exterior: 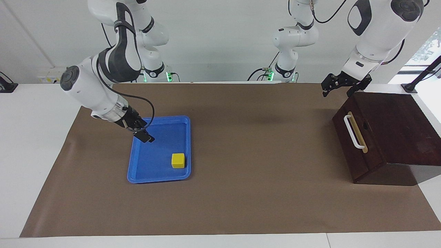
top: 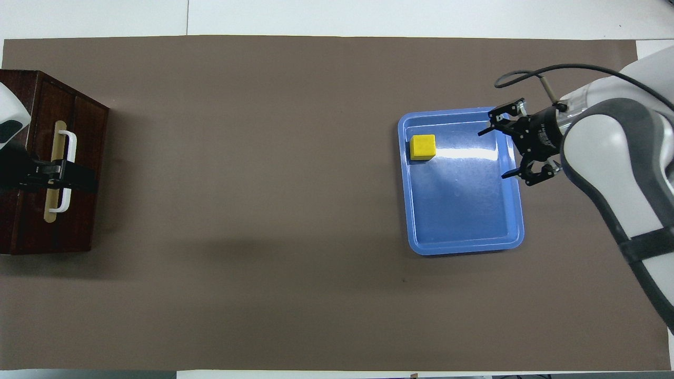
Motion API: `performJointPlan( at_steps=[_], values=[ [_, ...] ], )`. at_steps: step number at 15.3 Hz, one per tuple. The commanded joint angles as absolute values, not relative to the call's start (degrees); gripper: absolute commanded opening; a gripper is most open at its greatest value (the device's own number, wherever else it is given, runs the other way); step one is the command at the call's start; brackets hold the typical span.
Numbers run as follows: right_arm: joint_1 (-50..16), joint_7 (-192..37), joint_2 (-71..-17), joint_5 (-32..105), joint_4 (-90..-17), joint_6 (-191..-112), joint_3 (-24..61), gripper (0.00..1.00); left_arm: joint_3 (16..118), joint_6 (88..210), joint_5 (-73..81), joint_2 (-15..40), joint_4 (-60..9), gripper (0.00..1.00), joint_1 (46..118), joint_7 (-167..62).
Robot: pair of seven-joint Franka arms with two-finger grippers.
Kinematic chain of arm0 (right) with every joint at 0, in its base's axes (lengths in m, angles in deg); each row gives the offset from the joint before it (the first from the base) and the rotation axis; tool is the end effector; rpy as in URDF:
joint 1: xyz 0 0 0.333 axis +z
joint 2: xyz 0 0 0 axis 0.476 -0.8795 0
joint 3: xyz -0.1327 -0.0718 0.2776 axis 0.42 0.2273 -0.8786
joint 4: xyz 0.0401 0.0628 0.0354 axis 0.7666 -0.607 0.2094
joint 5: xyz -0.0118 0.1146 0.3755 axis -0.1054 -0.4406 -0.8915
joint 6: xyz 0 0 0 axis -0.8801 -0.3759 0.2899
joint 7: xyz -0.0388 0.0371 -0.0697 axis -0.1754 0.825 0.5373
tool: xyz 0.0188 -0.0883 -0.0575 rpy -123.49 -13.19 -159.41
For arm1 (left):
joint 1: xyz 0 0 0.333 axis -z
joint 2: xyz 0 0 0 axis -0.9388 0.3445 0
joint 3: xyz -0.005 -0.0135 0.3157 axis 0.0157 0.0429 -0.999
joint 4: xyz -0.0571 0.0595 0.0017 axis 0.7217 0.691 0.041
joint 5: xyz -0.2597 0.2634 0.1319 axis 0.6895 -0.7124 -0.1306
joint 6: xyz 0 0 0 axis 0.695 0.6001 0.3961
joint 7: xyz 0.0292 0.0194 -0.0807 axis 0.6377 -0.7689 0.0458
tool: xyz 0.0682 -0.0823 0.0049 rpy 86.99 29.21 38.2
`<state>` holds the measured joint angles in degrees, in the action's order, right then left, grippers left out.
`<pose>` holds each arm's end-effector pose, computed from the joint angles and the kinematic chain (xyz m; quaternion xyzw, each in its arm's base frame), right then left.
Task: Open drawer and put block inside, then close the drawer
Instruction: 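Lower the open right gripper around the yellow block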
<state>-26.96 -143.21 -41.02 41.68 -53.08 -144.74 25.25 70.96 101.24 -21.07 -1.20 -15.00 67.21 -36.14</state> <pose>0.6089 0.0535 0.4214 -0.8216 0.5295 0.1441 0.1541 0.5283 -0.0426 0.5898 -0.9980 0.0489 0.0405 0.0043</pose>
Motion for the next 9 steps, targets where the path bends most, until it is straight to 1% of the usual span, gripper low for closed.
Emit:
performJointPlan(
  at_steps=[1,4,7,9],
  values=[
    [-27.3,-149.0,-43.7,33.6,-53.1,-146.8,25.3,1.00,70.9,100.2,-20.7,-1.0,-14.1,1.00,67.1,-35.9],
    [-25.9,-151.4,-50.0,28.7,-49.1,-148.1,25.3,1.00,70.9,100.2,-20.7,-1.0,-14.1,1.00,67.1,-35.9],
    [-26.9,-151.2,-52.9,24.9,-48.1,-147.4,25.3,1.00,70.9,100.2,-20.7,-1.0,-14.1,1.00,67.1,-35.9],
    [-26.8,-151.2,-54.4,24.7,-47.4,-147.6,25.3,1.00,70.9,100.2,-20.7,-1.0,-14.1,1.00,67.1,-35.9]
  ],
)
